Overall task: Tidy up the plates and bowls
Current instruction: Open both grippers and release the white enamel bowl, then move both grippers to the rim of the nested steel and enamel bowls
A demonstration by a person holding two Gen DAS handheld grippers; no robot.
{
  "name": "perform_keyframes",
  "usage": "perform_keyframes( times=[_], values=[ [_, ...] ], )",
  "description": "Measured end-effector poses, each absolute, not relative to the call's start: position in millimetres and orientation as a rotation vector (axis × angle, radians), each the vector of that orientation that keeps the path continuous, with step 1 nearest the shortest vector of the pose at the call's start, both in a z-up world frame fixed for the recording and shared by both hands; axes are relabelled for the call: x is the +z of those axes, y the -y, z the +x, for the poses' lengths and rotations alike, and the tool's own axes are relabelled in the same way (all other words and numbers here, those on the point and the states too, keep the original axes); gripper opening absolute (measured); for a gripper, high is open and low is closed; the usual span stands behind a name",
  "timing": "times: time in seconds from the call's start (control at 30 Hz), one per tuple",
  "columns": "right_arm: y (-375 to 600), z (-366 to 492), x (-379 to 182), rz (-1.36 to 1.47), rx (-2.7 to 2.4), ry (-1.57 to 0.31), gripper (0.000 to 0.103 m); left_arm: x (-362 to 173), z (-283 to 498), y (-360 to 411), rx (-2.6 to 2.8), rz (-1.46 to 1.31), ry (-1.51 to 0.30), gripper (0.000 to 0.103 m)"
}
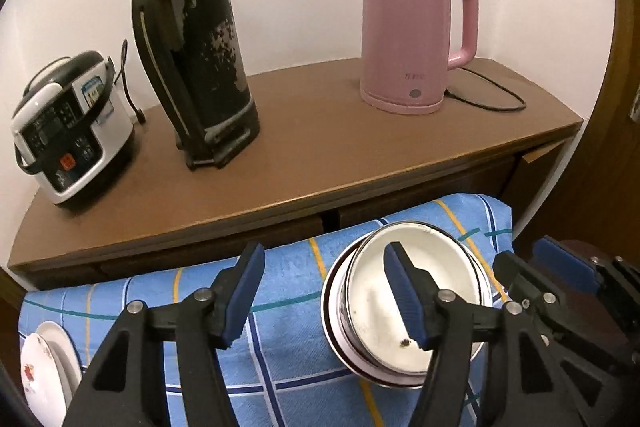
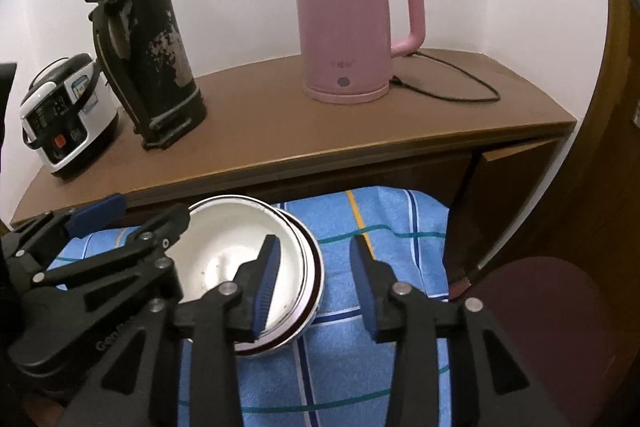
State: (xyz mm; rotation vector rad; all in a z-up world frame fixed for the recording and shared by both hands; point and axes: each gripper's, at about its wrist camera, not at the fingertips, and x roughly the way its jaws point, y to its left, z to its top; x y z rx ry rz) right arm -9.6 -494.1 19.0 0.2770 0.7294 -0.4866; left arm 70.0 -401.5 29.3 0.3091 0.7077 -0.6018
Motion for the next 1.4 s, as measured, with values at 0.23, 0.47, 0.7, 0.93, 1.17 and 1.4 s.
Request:
perform_keyframes(
  times=[0.23,0.47,0.7,0.93,1.17,1.4],
  values=[
    [485,-24,25,0.298,-0.477,-0.700,0.040,32,58,388,-0.609,0.300,-0.699,0.065],
    [479,-35,24,0.313,-0.480,-0.691,0.048,33,49,377,-0.602,0.303,-0.699,0.065],
    [477,-41,22,0.332,-0.476,-0.691,0.049,28,44,375,-0.610,0.311,-0.712,0.065],
    [479,-48,19,0.354,-0.475,-0.681,0.057,23,41,377,-0.615,0.318,-0.716,0.065],
    [485,-54,16,0.373,-0.484,-0.649,0.060,23,39,375,-0.625,0.333,-0.703,0.066],
    [493,-63,14,0.392,-0.505,-0.587,0.071,27,53,350,-0.586,0.229,-0.676,0.077]
  ],
)
